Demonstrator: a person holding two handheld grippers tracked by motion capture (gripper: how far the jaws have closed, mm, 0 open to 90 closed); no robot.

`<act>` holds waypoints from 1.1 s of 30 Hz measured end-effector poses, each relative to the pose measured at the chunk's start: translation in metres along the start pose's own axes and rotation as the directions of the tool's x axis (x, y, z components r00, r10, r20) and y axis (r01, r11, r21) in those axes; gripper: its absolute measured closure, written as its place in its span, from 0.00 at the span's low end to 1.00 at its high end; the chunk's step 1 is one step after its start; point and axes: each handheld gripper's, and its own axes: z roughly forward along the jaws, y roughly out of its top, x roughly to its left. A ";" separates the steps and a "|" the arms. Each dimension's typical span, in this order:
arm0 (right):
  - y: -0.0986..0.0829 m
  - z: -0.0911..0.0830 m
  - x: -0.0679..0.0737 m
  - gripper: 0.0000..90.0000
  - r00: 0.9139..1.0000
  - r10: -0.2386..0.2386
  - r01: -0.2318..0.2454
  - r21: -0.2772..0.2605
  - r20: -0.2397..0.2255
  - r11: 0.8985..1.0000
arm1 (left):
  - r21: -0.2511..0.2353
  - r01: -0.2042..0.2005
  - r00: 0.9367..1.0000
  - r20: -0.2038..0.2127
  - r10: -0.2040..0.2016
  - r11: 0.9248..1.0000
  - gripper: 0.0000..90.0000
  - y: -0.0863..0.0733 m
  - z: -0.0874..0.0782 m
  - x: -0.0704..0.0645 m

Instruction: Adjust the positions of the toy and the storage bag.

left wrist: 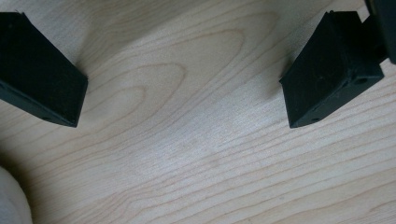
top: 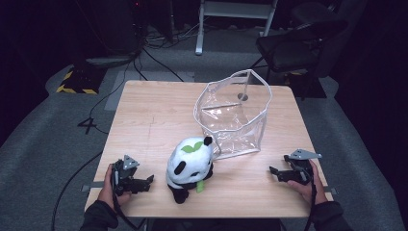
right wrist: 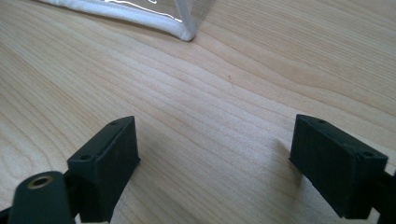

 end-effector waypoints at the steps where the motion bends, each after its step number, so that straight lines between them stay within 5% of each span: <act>1: 0.000 0.000 0.000 0.17 1.000 0.000 0.000 0.000 0.000 1.000 | -0.001 -0.003 1.000 0.000 0.003 1.000 0.01 0.000 0.000 0.000; 9: 0.000 0.000 0.000 0.17 1.000 -0.002 0.002 0.000 -0.002 1.000 | -0.001 -0.001 1.000 -0.004 0.001 1.000 0.01 -0.001 -0.001 -0.001; 12: 0.000 0.000 0.000 0.17 1.000 -0.002 0.002 -0.001 -0.002 1.000 | 0.005 -0.029 0.999 0.022 0.029 1.000 0.01 -0.003 -0.004 -0.002; 20: 0.001 0.001 -0.001 0.17 1.000 -0.005 0.005 0.000 -0.006 1.000 | -0.011 -0.031 0.999 0.042 0.031 0.999 0.20 -0.006 -0.012 -0.006; 24: 0.001 0.001 -0.001 0.17 1.000 -0.006 0.006 0.000 -0.008 1.000 | -0.021 -0.076 0.995 0.070 0.077 0.997 0.18 -0.007 -0.018 -0.013; 33: 0.001 0.001 -0.001 0.17 1.000 -0.006 0.006 0.000 -0.008 1.000 | -0.043 -0.100 0.990 0.095 0.104 0.994 0.18 -0.002 -0.024 -0.023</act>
